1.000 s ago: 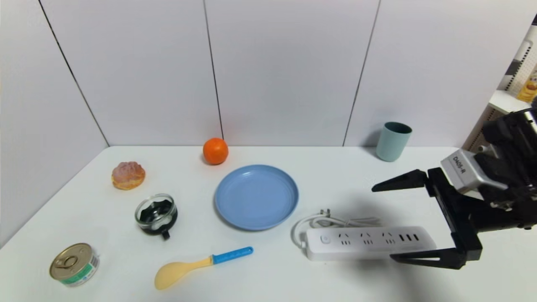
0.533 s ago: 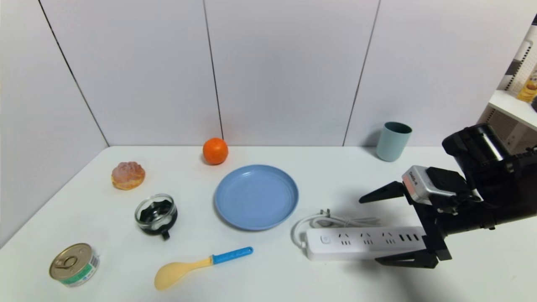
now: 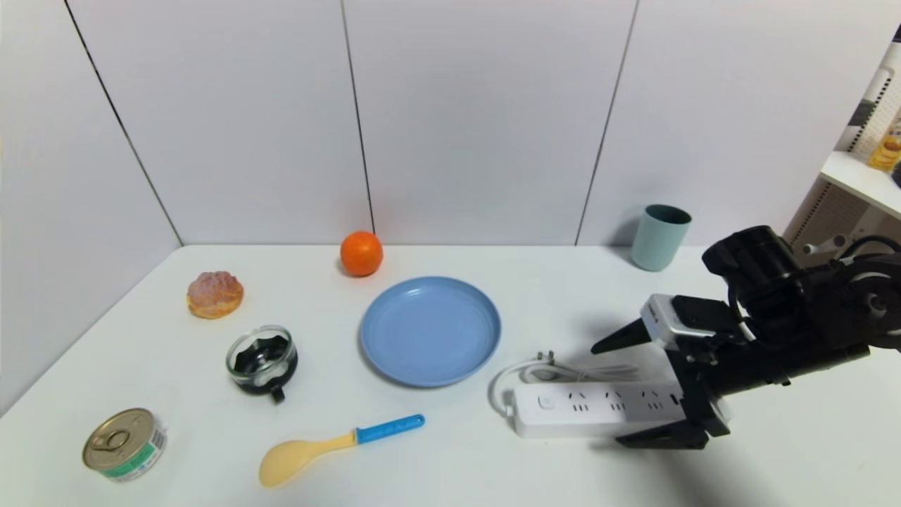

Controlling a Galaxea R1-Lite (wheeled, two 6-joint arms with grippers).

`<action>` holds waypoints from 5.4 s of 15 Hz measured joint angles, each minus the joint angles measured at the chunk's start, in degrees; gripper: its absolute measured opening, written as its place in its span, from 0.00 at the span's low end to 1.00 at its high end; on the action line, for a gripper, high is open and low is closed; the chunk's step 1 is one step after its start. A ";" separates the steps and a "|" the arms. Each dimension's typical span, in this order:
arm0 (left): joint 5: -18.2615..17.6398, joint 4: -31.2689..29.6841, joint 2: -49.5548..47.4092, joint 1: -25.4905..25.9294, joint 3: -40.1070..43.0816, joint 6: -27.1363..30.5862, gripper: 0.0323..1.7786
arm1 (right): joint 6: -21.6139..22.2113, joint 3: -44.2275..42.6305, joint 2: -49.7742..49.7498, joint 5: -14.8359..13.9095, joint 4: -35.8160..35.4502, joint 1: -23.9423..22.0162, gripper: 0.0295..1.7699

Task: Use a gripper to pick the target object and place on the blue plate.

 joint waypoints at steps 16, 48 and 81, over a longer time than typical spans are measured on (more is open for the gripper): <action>0.00 0.00 0.00 0.00 0.00 -0.01 0.95 | -0.90 -3.45 6.58 -3.47 0.44 -0.07 0.96; 0.00 -0.02 0.00 0.00 0.00 -0.01 0.95 | 21.89 -30.46 8.41 -6.91 -2.23 20.02 0.54; 0.00 0.00 0.00 0.00 0.00 0.00 0.95 | 50.60 -31.91 -14.71 -15.13 -2.82 11.61 0.94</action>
